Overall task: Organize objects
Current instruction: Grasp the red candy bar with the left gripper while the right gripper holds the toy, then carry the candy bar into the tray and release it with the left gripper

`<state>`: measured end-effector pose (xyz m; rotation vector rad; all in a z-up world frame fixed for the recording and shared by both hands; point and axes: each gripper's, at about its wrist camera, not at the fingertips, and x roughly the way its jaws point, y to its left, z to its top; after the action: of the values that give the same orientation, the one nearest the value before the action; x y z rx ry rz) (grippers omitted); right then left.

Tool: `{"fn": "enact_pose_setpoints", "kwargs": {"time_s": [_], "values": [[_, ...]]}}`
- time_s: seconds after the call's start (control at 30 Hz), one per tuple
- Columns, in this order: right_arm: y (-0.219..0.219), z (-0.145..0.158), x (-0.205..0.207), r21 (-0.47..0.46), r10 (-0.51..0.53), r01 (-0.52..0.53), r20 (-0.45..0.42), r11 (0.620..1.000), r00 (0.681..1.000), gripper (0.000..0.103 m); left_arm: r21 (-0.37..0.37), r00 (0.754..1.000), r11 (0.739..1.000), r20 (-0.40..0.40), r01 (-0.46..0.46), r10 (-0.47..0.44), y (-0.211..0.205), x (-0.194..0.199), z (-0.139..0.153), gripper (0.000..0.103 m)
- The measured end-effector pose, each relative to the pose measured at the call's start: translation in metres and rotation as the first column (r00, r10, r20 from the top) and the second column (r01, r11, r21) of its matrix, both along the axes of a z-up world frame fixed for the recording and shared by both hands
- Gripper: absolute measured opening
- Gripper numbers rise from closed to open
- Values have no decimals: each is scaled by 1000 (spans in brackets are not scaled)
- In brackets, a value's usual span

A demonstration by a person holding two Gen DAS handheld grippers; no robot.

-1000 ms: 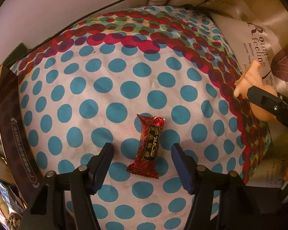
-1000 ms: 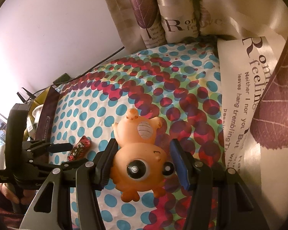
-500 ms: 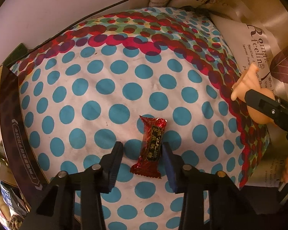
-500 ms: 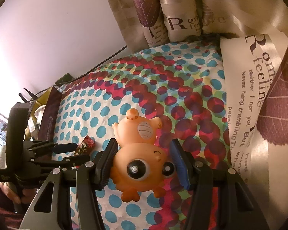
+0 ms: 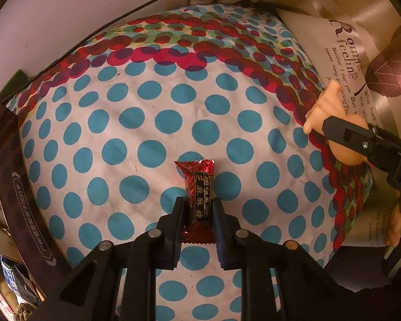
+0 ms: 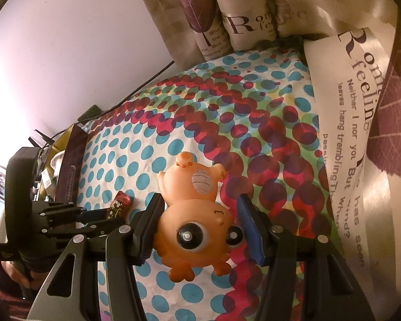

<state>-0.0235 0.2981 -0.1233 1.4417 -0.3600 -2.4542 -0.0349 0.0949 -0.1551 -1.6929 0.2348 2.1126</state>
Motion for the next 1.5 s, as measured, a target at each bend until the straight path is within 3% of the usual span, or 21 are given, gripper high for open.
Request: {"fn": "enact_pose_setpoints", "kwargs": {"time_s": [0.37, 0.97, 1.5], "values": [[-2, -1, 0, 0, 5, -5, 3, 1000, 1000, 54, -34, 1000, 999, -23, -10, 9, 6, -2, -1, 20], [-27, 9, -12, 27, 68, -68, -5, 997, 998, 54, -29, 992, 994, -66, -108, 106, -32, -6, 14, 20], [-61, 27, -14, 64, 170, -167, -44, 984, 985, 54, 9, 951, 967, -180, -254, 252, -75, 9, 54, 20]]}}
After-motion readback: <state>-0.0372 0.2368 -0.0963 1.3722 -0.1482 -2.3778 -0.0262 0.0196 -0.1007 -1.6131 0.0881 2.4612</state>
